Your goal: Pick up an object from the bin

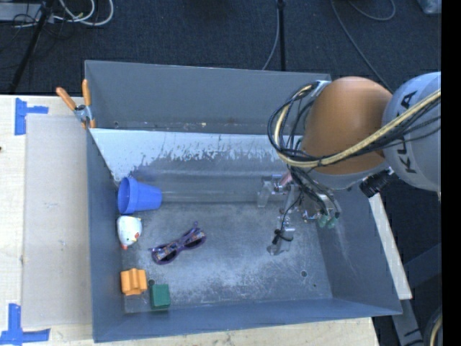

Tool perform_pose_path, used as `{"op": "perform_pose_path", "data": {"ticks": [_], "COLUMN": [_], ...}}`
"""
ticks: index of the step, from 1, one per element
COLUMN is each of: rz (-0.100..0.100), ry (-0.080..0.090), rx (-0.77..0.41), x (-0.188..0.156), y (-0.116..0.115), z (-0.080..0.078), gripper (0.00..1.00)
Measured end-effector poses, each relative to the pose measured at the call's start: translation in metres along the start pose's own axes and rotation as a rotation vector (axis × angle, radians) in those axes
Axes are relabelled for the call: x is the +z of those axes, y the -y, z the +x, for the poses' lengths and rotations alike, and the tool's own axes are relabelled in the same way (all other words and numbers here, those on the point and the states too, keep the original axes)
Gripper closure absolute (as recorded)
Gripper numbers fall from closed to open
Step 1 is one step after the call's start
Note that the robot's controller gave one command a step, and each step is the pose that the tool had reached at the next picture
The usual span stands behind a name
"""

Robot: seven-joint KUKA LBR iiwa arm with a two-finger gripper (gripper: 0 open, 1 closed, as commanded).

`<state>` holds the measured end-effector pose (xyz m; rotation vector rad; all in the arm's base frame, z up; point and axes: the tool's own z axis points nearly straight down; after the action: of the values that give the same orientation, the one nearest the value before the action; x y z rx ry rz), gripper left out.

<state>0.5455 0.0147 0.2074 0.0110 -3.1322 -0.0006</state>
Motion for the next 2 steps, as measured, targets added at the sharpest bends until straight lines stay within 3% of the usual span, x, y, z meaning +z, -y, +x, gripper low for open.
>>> {"op": "perform_pose_path", "data": {"ticks": [1,2], "rz": [0.0,0.0], "ry": [0.007,0.011], "rx": [0.0,-0.025], "x": [-0.005,0.036], "y": [0.0,-0.008], "z": [-0.001,0.01], "gripper": [0.0,0.0]}}
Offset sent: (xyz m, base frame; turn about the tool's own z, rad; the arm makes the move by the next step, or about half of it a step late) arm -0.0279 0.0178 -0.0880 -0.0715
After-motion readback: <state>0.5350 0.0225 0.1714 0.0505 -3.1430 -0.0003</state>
